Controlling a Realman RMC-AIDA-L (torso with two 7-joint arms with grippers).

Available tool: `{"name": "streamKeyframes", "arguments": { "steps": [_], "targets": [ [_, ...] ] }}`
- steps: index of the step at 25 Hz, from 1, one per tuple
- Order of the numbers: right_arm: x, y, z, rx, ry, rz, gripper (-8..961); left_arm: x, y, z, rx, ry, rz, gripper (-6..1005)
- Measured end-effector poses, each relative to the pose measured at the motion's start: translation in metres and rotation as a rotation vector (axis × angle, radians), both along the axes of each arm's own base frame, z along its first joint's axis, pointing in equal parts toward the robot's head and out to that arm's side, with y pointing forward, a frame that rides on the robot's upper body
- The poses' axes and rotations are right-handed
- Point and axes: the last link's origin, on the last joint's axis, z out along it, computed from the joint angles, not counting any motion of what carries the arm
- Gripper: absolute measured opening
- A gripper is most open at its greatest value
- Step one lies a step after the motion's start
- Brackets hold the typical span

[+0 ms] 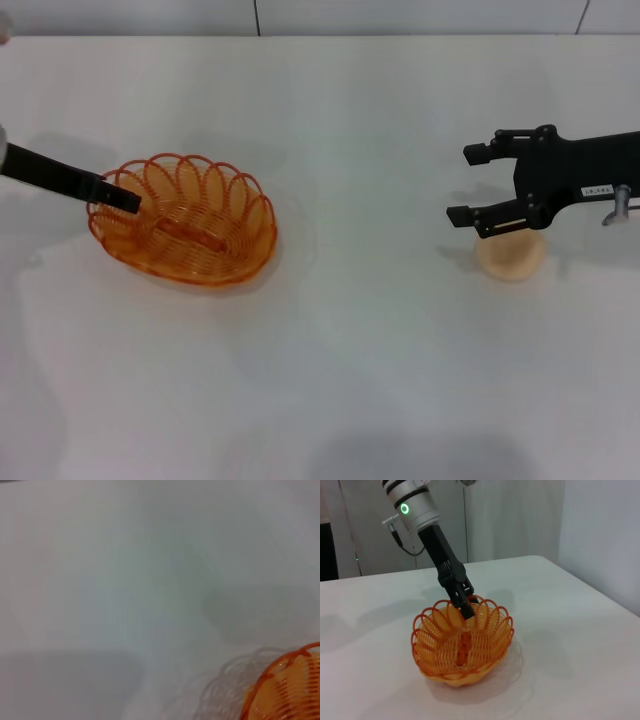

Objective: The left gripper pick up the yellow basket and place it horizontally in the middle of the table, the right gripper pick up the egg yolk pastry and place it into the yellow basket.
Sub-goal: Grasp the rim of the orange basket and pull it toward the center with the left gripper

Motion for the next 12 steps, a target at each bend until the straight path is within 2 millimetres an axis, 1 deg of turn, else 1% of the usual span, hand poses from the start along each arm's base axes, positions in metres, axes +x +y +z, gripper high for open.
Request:
{"name": "streamKeyframes", "arguments": {
  "steps": [2, 8, 12],
  "targets": [
    [0.0002, 0.0009, 0.0001, 0.007, -0.001, -0.002, 869, 0.0004, 0.0002, -0.0025, -0.008, 0.004, -0.006, 752],
    [0.0005, 0.0015, -0.0005, 0.010, -0.001, -0.007, 869, 0.0051, 0.0024, -0.0051, -0.015, 0.001, -0.027, 514],
    [0.0003, 0.0015, -0.0005, 0.009, 0.001, -0.010, 869, 0.0055, 0.0027, -0.0052, -0.016, 0.001, -0.032, 325]
  ]
}}
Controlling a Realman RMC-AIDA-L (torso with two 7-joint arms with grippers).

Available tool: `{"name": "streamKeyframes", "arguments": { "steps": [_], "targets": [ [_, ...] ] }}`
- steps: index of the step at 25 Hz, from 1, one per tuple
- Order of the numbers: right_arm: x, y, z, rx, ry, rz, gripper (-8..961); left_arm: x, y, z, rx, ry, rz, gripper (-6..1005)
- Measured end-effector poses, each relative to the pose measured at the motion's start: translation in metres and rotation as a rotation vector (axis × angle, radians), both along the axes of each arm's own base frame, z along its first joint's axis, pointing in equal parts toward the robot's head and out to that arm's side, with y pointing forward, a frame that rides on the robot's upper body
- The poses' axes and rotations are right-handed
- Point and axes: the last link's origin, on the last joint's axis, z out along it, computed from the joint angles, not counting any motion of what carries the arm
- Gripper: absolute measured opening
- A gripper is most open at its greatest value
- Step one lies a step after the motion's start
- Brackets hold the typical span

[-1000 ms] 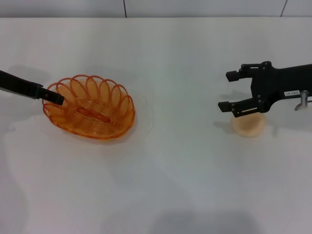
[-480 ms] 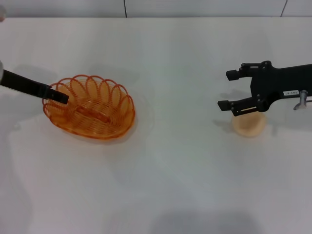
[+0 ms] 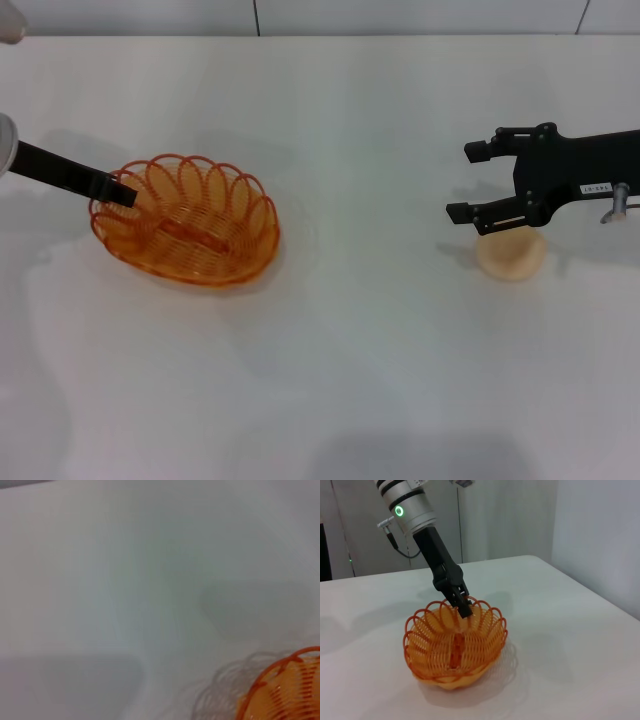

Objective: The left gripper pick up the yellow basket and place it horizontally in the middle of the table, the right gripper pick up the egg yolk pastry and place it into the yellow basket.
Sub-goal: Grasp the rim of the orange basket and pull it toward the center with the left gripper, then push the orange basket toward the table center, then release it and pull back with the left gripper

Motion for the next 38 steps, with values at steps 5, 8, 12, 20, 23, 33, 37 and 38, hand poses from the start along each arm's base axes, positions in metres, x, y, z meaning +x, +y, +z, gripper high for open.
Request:
{"name": "streamKeyframes", "arguments": {
  "steps": [5, 8, 12, 20, 23, 33, 37, 38],
  "targets": [
    [-0.001, 0.000, 0.000, 0.002, 0.008, -0.001, 870, 0.000, 0.000, 0.000, -0.002, 0.002, -0.005, 215],
    [0.000, 0.000, 0.000, 0.003, 0.014, -0.007, 870, 0.003, 0.000, -0.001, 0.000, -0.023, -0.023, 167],
    [0.001, -0.002, 0.002, 0.007, 0.024, -0.008, 870, 0.011, -0.004, 0.001, 0.011, -0.095, -0.040, 104],
    [0.001, -0.002, 0.010, 0.035, 0.030, 0.000, 870, 0.031, -0.017, 0.006, 0.005, -0.218, 0.049, 80],
    [0.000, -0.001, 0.013, 0.047, 0.027, 0.008, 870, 0.038, -0.019, 0.002, -0.002, -0.268, 0.128, 79],
    [-0.003, -0.002, 0.015, 0.047, 0.022, 0.031, 869, 0.059, -0.017, -0.028, -0.041, -0.245, 0.245, 77],
    [-0.002, -0.002, 0.015, 0.047, 0.021, 0.032, 870, 0.069, -0.013, -0.039, -0.034, -0.260, 0.242, 77],
    [-0.002, -0.002, 0.015, 0.047, 0.021, 0.031, 870, 0.071, -0.013, -0.042, -0.036, -0.263, 0.243, 76]
  ]
}}
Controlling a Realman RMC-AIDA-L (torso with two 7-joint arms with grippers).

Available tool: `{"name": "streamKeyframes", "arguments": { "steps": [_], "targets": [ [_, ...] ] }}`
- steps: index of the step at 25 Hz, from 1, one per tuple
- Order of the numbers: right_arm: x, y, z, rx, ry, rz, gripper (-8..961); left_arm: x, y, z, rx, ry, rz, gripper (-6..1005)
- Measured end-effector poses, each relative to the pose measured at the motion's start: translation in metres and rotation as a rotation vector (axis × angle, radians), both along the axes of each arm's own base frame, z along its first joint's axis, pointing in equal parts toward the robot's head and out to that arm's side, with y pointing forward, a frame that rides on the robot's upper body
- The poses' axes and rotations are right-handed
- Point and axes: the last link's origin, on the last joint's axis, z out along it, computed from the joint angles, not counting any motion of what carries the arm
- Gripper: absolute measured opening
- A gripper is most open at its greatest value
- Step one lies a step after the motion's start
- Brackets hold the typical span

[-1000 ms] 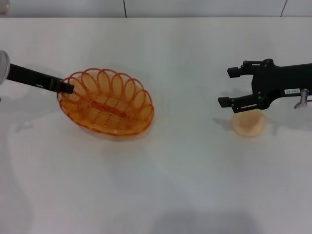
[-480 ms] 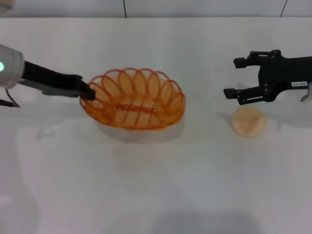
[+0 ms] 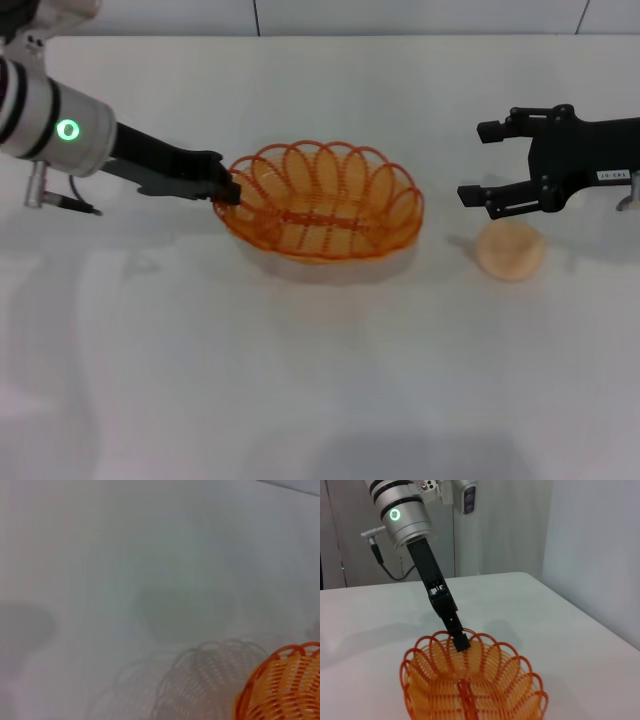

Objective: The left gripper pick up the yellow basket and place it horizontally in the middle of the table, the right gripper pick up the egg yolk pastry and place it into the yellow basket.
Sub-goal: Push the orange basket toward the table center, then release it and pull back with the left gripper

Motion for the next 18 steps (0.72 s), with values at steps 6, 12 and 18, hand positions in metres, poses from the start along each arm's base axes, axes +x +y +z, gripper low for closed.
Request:
{"name": "streamKeyframes", "arguments": {
  "steps": [6, 12, 18],
  "targets": [
    [0.001, -0.001, 0.000, 0.000, 0.002, -0.001, 870, 0.009, -0.001, -0.015, -0.033, -0.041, 0.007, 87],
    [0.003, -0.003, 0.000, 0.000, 0.005, -0.008, 869, 0.004, -0.002, -0.023, -0.032, -0.052, 0.037, 120],
    [0.003, -0.004, 0.000, -0.001, 0.007, -0.010, 870, 0.003, -0.002, -0.023, -0.030, -0.054, 0.041, 153]
  ]
}}
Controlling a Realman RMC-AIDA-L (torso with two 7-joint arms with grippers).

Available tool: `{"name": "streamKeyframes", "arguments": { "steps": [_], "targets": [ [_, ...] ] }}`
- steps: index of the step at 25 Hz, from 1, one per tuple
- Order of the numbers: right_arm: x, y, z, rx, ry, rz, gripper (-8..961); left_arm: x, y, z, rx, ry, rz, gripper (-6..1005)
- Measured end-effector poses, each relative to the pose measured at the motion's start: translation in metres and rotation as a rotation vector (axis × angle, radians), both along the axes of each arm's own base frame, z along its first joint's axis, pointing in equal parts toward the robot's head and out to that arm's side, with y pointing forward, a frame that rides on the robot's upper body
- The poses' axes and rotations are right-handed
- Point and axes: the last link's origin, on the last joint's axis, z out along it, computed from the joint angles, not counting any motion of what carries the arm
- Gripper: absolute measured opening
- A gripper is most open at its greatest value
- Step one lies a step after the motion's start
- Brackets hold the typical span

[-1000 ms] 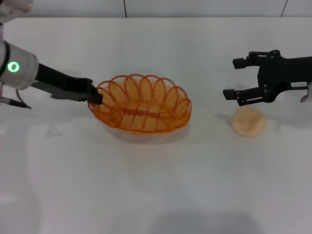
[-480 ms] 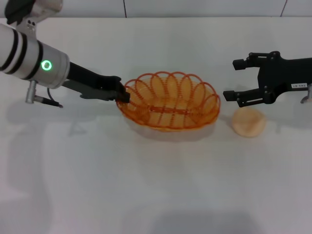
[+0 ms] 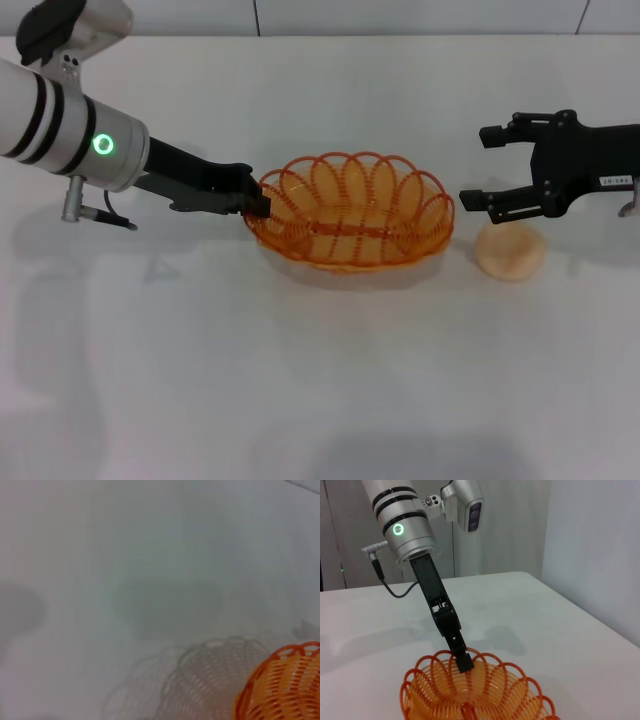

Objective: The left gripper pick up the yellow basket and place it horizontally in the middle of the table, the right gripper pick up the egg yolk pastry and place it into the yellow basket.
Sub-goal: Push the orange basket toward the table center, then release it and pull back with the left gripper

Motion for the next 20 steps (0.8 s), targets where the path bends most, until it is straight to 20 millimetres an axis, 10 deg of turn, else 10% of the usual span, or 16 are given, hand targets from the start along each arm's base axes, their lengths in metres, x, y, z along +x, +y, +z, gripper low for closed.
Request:
{"name": "streamKeyframes", "arguments": {
  "steps": [15, 20],
  "targets": [
    [0.003, -0.001, -0.001, 0.001, 0.000, 0.001, 869, 0.000, -0.002, -0.006, -0.034, 0.036, 0.021, 236],
    [0.006, -0.003, 0.000, 0.007, 0.000, -0.006, 869, -0.003, 0.002, 0.004, -0.014, 0.047, 0.027, 507]
  ]
}}
